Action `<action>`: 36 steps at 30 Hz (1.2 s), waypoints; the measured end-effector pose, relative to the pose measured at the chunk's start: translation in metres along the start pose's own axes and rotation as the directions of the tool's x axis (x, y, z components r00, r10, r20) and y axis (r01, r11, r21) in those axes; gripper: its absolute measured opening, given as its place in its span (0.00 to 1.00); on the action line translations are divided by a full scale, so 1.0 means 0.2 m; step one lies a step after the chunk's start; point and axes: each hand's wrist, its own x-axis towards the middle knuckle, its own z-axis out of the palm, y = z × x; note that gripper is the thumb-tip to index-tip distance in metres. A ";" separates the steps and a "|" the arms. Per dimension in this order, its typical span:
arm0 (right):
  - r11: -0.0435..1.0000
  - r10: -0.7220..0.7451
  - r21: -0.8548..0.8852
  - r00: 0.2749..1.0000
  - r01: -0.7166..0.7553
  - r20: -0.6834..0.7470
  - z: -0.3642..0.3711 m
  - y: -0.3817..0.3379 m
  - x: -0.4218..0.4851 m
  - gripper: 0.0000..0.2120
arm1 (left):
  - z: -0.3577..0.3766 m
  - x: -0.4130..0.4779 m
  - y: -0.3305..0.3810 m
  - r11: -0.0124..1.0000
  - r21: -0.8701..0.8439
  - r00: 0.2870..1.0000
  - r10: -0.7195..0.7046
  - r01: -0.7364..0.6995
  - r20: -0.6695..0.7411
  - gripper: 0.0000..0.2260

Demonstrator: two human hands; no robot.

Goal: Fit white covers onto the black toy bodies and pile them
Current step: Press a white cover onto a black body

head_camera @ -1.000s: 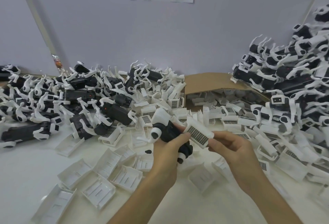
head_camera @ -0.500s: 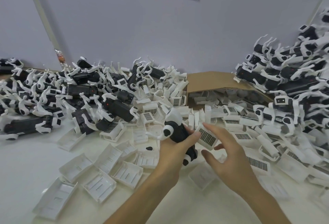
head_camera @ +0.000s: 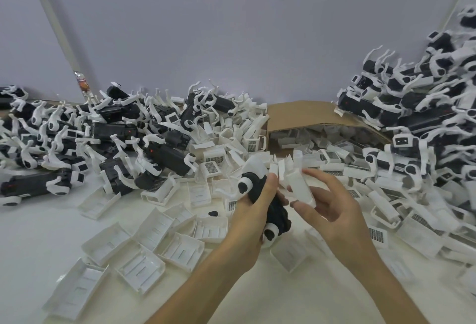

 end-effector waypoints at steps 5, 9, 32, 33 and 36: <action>0.994 -0.060 -0.095 0.998 0.061 0.004 0.06 0.01 -0.02 0.19 | 0.00 0.00 -0.01 0.999 -0.018 0.999 -0.040 0.041 0.026 0.16; 0.984 -0.080 -0.161 0.997 0.082 0.021 0.08 0.02 -0.03 0.19 | 0.02 -0.02 -0.02 0.994 -0.084 0.993 -0.067 0.075 0.097 0.33; 0.969 -0.089 -0.230 0.996 0.093 0.027 0.09 0.03 -0.05 0.21 | -0.02 0.00 -0.03 0.976 -0.176 0.984 -0.106 0.131 0.147 0.31; 0.968 -0.101 -0.230 0.995 0.101 0.013 0.09 0.03 -0.05 0.19 | -0.02 0.00 -0.03 0.974 -0.183 0.985 -0.105 0.130 0.140 0.30; 0.968 -0.125 -0.219 0.992 0.120 -0.008 0.10 0.02 -0.05 0.18 | -0.02 0.00 -0.02 0.971 -0.205 0.986 -0.095 0.122 0.136 0.28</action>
